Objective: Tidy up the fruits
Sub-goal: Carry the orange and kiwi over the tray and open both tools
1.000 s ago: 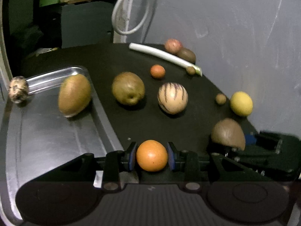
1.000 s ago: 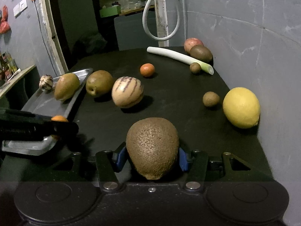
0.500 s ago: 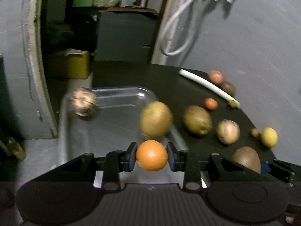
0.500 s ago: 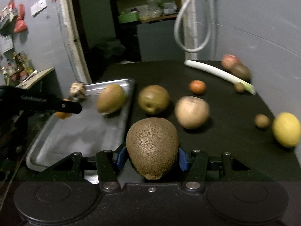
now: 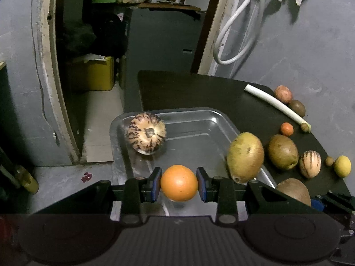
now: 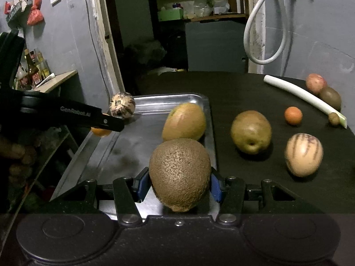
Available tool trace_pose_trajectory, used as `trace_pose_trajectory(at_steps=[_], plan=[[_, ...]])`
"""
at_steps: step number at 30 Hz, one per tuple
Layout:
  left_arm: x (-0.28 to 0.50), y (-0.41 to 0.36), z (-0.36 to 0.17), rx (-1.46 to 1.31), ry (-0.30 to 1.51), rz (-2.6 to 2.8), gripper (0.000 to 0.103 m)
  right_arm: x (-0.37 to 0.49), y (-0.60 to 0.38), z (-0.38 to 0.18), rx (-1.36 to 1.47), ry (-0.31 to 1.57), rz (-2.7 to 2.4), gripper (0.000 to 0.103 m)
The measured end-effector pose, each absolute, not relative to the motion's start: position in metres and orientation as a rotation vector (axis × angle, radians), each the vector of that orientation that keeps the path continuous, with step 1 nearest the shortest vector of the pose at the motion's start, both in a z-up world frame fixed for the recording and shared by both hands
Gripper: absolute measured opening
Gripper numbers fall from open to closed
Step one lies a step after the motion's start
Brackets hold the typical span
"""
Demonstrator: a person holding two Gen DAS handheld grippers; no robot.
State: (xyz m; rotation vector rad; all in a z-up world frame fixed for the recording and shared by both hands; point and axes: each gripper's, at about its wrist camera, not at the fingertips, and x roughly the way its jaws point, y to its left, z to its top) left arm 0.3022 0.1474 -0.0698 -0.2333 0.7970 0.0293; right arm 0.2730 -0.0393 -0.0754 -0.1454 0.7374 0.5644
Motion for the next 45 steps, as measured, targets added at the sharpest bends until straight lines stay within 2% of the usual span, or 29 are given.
trace_pose_trajectory(at_steps=[26, 32, 36, 41, 45], plan=[[0.305, 0.161, -0.089, -0.203, 0.829, -0.003, 0.038, 0.276, -0.009, -0.094, -0.232, 0.764, 0.528, 0.057], [0.297, 0.163, -0.083, -0.255, 0.808, -0.002, 0.06, 0.27, -0.012, -0.085, -0.227, 0.729, 0.544, 0.067], [0.29, 0.16, -0.075, -0.282, 0.784, 0.021, 0.079, 0.263, -0.022, -0.078, -0.216, 0.712, 0.547, 0.073], [0.281, 0.157, -0.064, -0.318, 0.759, 0.061, 0.088, 0.253, -0.04, -0.067, -0.206, 0.688, 0.546, 0.08], [0.271, 0.154, -0.055, -0.35, 0.74, 0.105, 0.1, 0.246, -0.059, -0.057, -0.188, 0.675, 0.537, 0.087]])
